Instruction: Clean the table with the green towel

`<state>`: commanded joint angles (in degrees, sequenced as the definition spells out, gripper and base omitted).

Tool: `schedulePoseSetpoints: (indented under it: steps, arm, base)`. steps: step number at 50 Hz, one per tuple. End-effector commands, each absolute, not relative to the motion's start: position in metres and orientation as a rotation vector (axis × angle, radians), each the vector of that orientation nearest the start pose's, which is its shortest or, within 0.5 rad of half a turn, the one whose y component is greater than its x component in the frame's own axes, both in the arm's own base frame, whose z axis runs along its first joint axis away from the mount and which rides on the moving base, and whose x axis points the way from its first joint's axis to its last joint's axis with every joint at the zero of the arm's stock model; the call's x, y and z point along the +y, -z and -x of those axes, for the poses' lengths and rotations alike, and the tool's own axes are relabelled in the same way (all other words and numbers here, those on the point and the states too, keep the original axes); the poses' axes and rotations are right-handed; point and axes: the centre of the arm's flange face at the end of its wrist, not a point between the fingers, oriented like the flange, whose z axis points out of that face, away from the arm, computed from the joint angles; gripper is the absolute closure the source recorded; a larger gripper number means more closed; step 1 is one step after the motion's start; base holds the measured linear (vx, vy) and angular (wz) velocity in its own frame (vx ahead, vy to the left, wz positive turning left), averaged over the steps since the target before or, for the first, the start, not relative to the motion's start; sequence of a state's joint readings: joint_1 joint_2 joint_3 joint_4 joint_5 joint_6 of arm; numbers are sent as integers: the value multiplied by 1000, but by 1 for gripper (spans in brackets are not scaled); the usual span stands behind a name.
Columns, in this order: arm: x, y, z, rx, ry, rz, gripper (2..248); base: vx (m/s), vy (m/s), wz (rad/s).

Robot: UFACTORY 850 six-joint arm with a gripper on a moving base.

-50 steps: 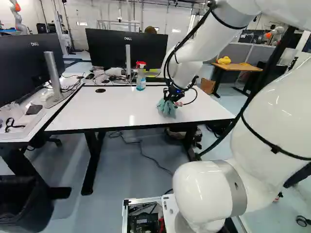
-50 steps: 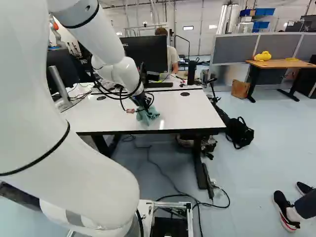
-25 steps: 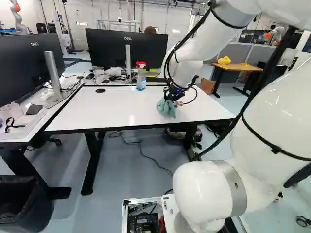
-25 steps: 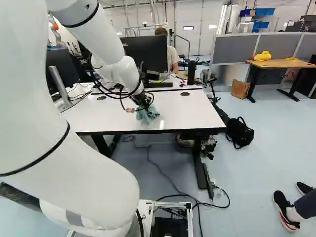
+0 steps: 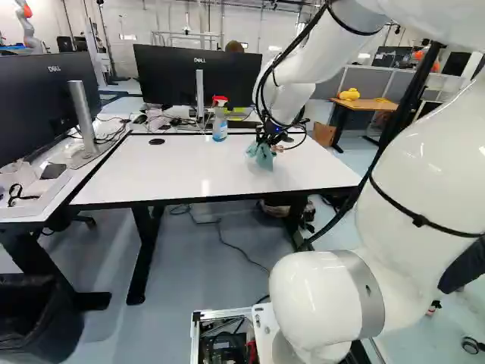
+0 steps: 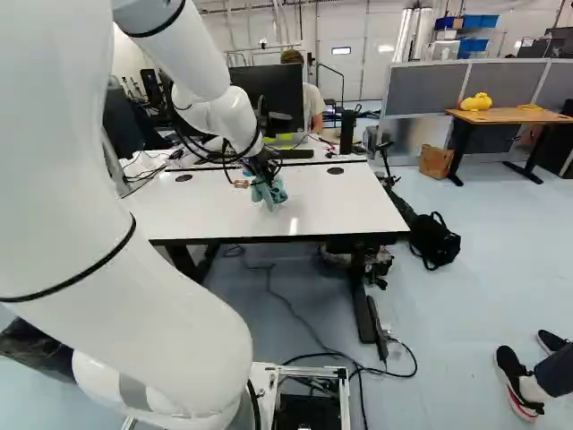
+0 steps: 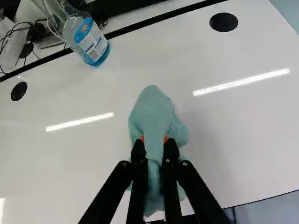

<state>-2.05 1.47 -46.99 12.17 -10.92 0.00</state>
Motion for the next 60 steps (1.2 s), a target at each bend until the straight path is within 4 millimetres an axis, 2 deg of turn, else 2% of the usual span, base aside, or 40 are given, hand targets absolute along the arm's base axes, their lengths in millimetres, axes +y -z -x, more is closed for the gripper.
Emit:
schedulePoseSetpoints:
  steps: [60]
  arm:
    - [-26, -511, -584, 350, 1019, 2854, 213]
  base:
    - [0, 0, 0]
